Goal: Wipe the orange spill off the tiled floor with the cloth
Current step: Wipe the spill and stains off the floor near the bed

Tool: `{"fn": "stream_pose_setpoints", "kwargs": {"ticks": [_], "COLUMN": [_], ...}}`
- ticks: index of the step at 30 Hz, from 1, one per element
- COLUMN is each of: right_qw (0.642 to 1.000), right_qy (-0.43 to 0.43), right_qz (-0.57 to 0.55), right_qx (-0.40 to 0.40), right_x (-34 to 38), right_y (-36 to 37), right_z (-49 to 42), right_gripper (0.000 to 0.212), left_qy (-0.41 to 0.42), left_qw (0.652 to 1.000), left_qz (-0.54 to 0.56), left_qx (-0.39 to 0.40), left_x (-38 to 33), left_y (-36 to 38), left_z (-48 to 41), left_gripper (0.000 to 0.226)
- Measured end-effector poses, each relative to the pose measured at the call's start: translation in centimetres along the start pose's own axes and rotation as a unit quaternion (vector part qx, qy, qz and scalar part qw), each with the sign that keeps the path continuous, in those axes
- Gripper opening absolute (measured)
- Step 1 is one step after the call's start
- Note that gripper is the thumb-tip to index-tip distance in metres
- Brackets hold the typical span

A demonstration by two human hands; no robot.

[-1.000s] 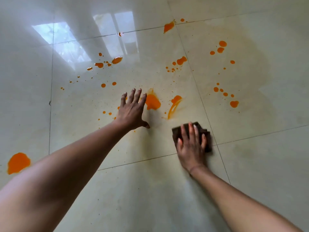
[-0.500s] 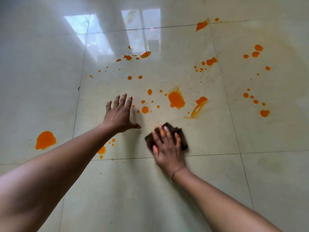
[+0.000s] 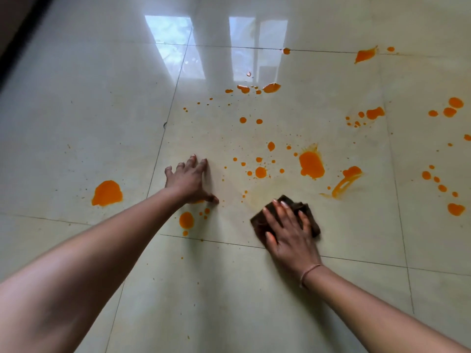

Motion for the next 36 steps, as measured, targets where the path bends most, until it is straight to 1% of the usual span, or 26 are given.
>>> {"fn": "stream_pose_setpoints", "kwargs": {"ticks": [1,3,5,7,9,11,12,13,14,16,17,18,19,21,23,24,25,27,28,29,30,32,33,34,35,36], "right_qw": [1.0,0.999,0.999,0.999,1.0,0.999,0.999,0.999,0.999,1.0,0.999,0.998,0.998,0.999,0.995,0.994,0.996,0.999,0.999,0.999,1.0,0.994,0.992,0.99,0.992,0.996], "right_qy": [0.017,0.047,0.039,0.029,0.005,-0.036,-0.043,-0.046,-0.04,0.006,0.034,0.047,0.043,-0.033,-0.093,-0.099,-0.075,0.016,0.042,0.032,-0.005,-0.101,-0.124,-0.132,-0.117,-0.067], "right_qz": [-0.007,-0.021,-0.029,-0.02,-0.006,0.011,0.008,0.004,-0.006,-0.022,-0.015,-0.02,-0.025,-0.015,0.005,0.0,-0.008,-0.022,-0.021,-0.018,-0.01,-0.005,0.002,0.001,-0.009,-0.024], "right_qx": [-0.001,0.0,0.011,0.021,0.01,0.01,0.017,0.02,0.026,0.015,0.026,0.036,0.024,0.019,0.03,0.037,0.04,0.019,0.017,0.0,-0.008,0.031,0.035,0.043,0.049,0.053], "right_x": [-0.9,-0.3,2.2,3.8,3.7,3.3,2.9,2.4,2.4,3.5,4.4,5.4,6.3,7.0,5.2,4.0,3.3,4.0,5.4,6.9,8.5,8.9,7.6,6.2,5.1,4.5], "right_y": [-0.4,-1.2,-1.7,-1.6,-1.4,-0.6,-0.3,-0.2,-0.5,-1.4,-1.5,-1.4,-1.0,-0.4,-0.1,0.1,-0.3,-1.0,-1.0,-0.7,-0.4,0.3,0.3,0.1,0.1,-0.4], "right_z": [-1.3,-7.5,-13.9,-16.7,-14.5,-8.3,-6.1,-5.8,-7.4,-13.8,-16.7,-17.9,-17.3,-11.8,-5.7,-5.7,-7.3,-13.2,-14.9,-14.5,-12.9,-6.2,-3.6,-2.8,-3.9,-6.3], "right_gripper": [0.059,0.061,0.067,0.07,0.065,0.059,0.058,0.058,0.059,0.058,0.057,0.058,0.06,0.059,0.058,0.059,0.059,0.062,0.063,0.062,0.06,0.058,0.058,0.058,0.059,0.06], "left_qy": [0.004,0.003,0.002,0.001,-0.001,0.005,0.006,0.007,0.006,0.002,0.001,0.002,0.005,0.011,0.028,0.036,0.043,0.048,0.052,0.056,0.059,0.069,0.075,0.077,0.073,0.066], "left_qw": [1.0,1.0,1.0,0.999,0.999,0.999,0.999,0.999,0.999,0.999,0.999,0.999,0.999,0.999,0.999,0.998,0.998,0.998,0.998,0.998,0.998,0.997,0.997,0.997,0.997,0.997], "left_qz": [-0.01,-0.02,-0.017,-0.013,-0.007,-0.01,-0.008,-0.006,-0.005,-0.002,0.003,0.007,0.011,0.03,0.045,0.042,0.035,0.035,0.036,0.031,0.026,0.016,0.01,0.001,-0.011,-0.021], "left_qx": [-0.008,-0.024,-0.026,-0.033,-0.034,-0.035,-0.035,-0.033,-0.032,-0.033,-0.034,-0.033,-0.03,-0.017,0.005,0.011,0.012,0.002,-0.006,-0.011,-0.019,-0.032,-0.032,-0.031,-0.033,-0.037], "left_x": [-0.1,0.1,0.1,0.2,0.4,0.4,0.5,0.4,0.4,0.5,0.4,0.3,0.3,0.9,1.6,1.9,2.0,2.0,1.8,1.6,1.7,2.0,2.2,2.4,2.8,3.3], "left_y": [0.0,0.0,0.2,0.4,0.4,0.5,0.5,0.5,0.5,0.6,0.7,0.7,0.6,0.3,0.0,-0.1,-0.2,-0.1,-0.2,-0.1,-0.2,-0.4,-0.3,-0.1,0.3,0.7], "left_z": [0.0,-0.1,-0.5,-0.8,-0.7,-0.7,-0.6,-0.5,-0.6,-0.6,-0.7,-0.7,-0.6,-0.4,-0.1,0.1,0.0,-0.1,-0.3,-0.1,0.1,0.7,0.9,1.5,2.1,2.6], "left_gripper": [0.124,0.124,0.125,0.125,0.126,0.127,0.127,0.127,0.127,0.127,0.126,0.126,0.125,0.123,0.121,0.117,0.112,0.094,0.083,0.073,0.065,0.058,0.056,0.056,0.056,0.058]}}
Point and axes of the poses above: each hand's wrist, its own z-axis away from the middle knuckle, its own y-axis out of the palm, x = y × z, the point moved 7 cm from there along -z, towards the middle knuckle, and after that the axes turned 4 degrees about x, right-handed, at the moved point
